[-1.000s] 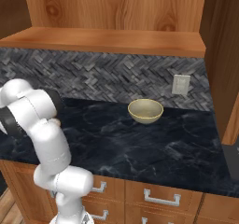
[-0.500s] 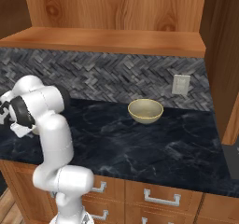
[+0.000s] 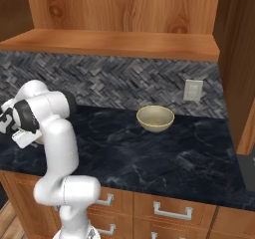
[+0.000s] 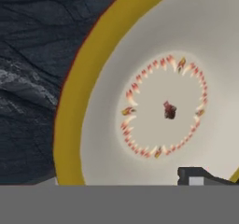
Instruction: Pick up the bowls on the counter and stack them on top of one another in the open cabinet. Place the smaller bowl on top of the larger bowl.
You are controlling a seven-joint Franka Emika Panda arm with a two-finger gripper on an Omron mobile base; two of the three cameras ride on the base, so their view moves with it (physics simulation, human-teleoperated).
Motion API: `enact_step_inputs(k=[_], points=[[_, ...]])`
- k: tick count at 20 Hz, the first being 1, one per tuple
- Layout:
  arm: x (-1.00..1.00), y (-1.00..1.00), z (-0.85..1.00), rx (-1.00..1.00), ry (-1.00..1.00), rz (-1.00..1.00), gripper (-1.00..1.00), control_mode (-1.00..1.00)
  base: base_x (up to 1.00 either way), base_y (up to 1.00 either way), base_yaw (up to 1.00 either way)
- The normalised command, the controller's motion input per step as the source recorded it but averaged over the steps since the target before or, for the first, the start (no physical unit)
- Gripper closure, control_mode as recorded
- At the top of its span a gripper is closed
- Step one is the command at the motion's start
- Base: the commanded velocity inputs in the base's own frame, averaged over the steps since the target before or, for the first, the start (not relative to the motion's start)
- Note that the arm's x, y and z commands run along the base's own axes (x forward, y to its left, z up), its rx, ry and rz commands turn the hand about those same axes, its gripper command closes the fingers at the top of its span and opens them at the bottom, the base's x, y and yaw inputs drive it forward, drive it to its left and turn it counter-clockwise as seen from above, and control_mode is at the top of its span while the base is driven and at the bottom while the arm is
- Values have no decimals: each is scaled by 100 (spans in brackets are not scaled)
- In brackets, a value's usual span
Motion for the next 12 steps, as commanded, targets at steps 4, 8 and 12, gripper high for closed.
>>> enact_step_inputs(k=[4,8,12], points=[[19,-5,-31,0,0,0,100,-100,0,0,0],[7,-15,-21,0,0,0,100,-100,0,0,0],[-8,-31,-1,0,-1,1,100,-100,0,0,0]])
